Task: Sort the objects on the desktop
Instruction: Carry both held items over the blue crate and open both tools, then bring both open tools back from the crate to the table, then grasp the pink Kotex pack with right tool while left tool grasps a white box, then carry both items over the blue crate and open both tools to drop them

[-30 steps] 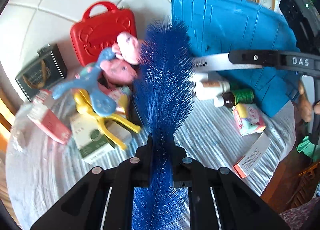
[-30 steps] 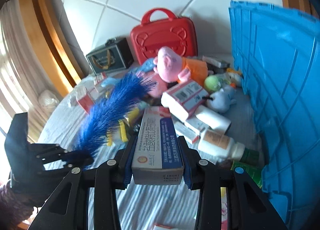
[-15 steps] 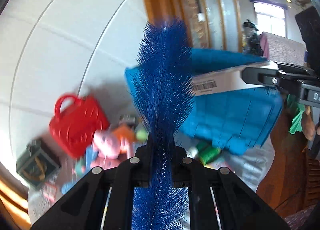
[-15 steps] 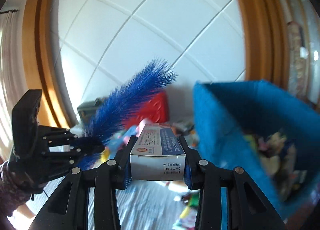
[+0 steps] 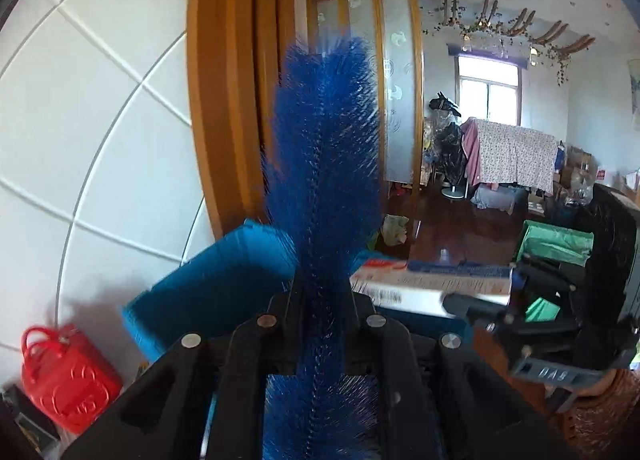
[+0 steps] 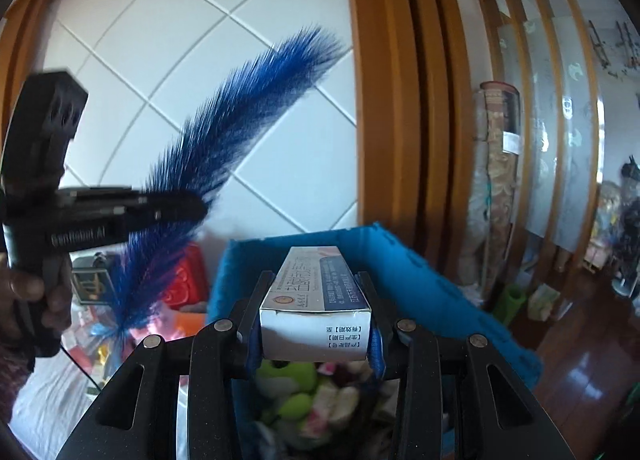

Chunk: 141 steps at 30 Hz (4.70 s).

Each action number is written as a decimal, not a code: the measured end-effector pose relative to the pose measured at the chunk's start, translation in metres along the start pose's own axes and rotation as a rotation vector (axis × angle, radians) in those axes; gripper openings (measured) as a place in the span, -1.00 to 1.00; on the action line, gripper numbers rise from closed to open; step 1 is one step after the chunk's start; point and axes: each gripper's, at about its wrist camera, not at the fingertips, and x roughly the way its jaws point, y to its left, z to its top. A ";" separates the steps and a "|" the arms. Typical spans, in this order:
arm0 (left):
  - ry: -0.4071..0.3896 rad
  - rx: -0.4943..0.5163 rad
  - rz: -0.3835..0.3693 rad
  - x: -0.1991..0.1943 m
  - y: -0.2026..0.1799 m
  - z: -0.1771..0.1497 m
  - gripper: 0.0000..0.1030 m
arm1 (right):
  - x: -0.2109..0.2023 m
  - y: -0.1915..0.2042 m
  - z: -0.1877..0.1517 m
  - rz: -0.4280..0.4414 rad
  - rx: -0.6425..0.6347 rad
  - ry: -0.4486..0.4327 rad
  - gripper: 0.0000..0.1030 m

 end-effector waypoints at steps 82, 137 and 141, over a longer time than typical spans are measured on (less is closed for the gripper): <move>0.180 -0.200 0.605 -0.151 0.091 -0.433 1.00 | 0.131 0.197 -0.358 -0.070 0.046 0.597 0.86; 0.153 0.030 0.381 -0.122 0.084 -0.376 -0.23 | 0.034 0.258 -0.174 0.178 -0.070 0.199 0.31; 0.046 0.078 0.432 -0.116 0.070 -0.310 -0.23 | -0.007 0.236 -0.123 0.134 -0.053 0.042 0.31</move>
